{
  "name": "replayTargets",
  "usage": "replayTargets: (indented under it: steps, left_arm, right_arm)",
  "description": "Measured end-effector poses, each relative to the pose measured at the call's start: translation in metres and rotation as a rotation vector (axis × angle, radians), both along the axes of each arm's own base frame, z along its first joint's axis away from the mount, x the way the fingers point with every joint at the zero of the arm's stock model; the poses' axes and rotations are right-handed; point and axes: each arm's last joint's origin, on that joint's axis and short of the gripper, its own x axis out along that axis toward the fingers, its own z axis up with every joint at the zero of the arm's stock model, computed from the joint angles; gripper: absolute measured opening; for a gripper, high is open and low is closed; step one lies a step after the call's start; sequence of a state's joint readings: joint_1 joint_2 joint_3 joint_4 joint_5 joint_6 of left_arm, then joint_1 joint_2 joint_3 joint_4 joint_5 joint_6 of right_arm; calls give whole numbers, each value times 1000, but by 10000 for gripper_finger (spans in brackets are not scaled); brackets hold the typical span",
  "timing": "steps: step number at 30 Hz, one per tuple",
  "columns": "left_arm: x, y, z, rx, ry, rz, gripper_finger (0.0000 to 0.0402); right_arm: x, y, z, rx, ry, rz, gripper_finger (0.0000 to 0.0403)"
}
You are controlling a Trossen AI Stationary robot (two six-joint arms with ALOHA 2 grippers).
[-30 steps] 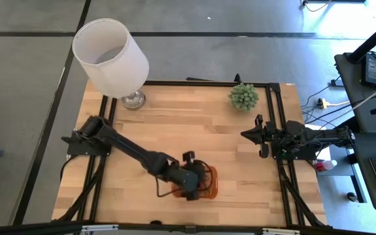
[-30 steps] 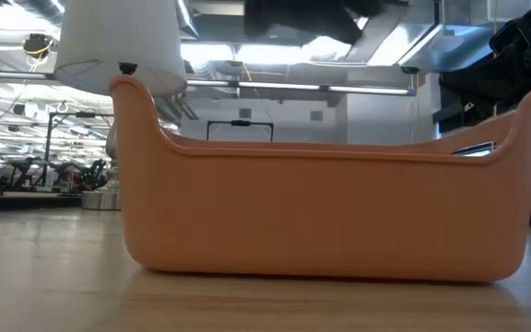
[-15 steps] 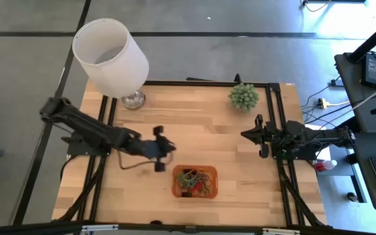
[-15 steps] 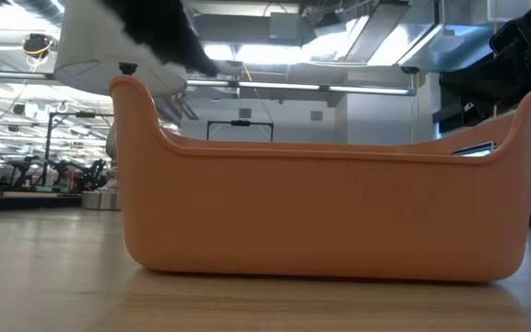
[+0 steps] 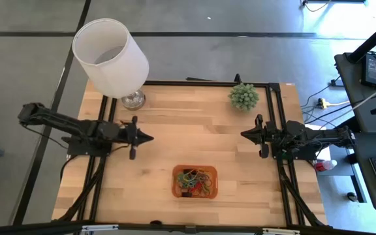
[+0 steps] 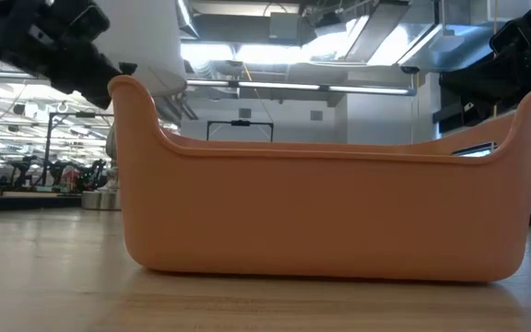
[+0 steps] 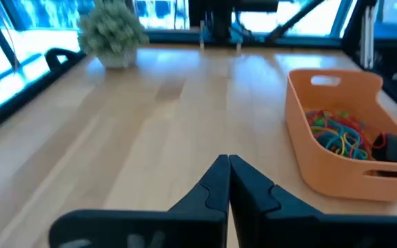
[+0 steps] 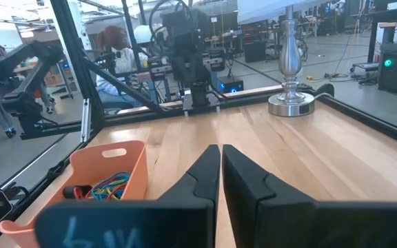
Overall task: Pick and place rubber bands into bin
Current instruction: Return to Home Position
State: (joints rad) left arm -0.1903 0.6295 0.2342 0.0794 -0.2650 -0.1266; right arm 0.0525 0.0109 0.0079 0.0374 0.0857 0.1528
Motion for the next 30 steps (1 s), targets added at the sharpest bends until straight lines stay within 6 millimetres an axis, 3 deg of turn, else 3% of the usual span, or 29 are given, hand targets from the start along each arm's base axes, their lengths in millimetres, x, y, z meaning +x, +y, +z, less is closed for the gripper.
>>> replayTargets:
  steps: [12, 20, 30]
  left_arm:
    - [-33, 12, -17, 32, -197, -50, 1]
    - [-41, 17, -24, 63, -290, -19, 2]
    - [-47, 20, -18, 130, -356, -4, 1]
  right_arm:
    - [0, 0, 0, -1, 0, 0, 23]
    - [0, 0, 0, 0, 0, 0, 23]
    - [0, 0, 0, 0, 0, 0, 23]
